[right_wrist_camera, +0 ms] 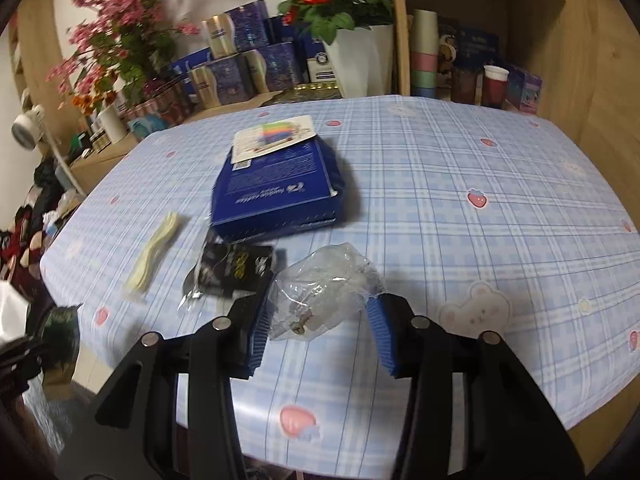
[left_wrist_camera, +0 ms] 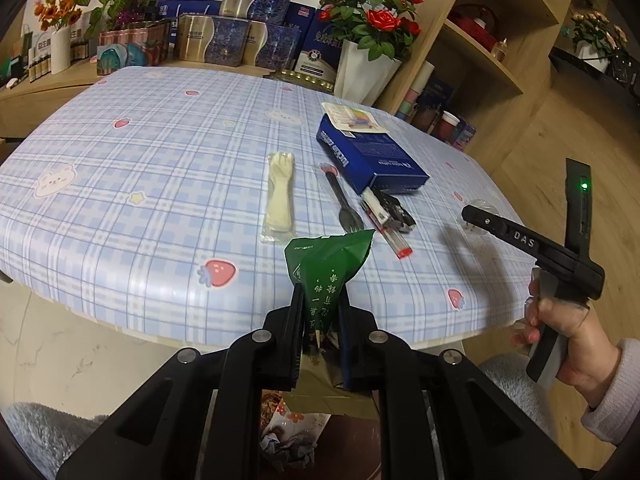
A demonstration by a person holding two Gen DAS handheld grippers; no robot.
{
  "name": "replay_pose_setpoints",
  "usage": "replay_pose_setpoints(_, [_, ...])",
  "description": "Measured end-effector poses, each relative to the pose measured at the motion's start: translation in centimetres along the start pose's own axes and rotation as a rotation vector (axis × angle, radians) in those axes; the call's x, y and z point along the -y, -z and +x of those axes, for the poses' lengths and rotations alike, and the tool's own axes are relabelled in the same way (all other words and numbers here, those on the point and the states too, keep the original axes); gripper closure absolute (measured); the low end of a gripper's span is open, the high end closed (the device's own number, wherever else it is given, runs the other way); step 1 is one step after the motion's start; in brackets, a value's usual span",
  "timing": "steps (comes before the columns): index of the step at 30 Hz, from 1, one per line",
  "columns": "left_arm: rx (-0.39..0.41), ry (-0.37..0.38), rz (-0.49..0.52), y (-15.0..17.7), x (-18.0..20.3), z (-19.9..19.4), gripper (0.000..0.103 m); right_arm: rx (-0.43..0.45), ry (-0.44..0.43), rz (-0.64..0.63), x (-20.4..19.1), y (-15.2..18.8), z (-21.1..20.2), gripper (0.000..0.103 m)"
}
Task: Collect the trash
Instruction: 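Drop the green packet into the bin with the left tool while the right tool carries the bag over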
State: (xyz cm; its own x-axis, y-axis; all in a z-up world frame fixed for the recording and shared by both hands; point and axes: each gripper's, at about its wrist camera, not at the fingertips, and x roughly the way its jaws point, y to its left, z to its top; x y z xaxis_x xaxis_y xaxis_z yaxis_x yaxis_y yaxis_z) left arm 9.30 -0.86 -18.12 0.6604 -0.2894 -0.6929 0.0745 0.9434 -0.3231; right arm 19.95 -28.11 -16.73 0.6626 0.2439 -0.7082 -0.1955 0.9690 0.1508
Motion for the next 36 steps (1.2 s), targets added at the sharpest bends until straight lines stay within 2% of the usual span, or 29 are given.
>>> replay_pose_setpoints(14, [-0.071, 0.006, 0.045, 3.7, 0.5, 0.1, 0.088, 0.014, -0.073, -0.067, -4.1, 5.5, -4.7, 0.057])
replay_pose_setpoints(24, [-0.172, 0.026, 0.05, 6.8, 0.2, 1.5, 0.088, 0.024, -0.117, -0.124, -7.4, 8.7, -6.8, 0.057])
replay_pose_setpoints(36, [-0.321, 0.029, 0.077, 9.4, 0.1, 4.2, 0.088, 0.025, -0.13, -0.196, -9.2, 12.0, -7.4, 0.057])
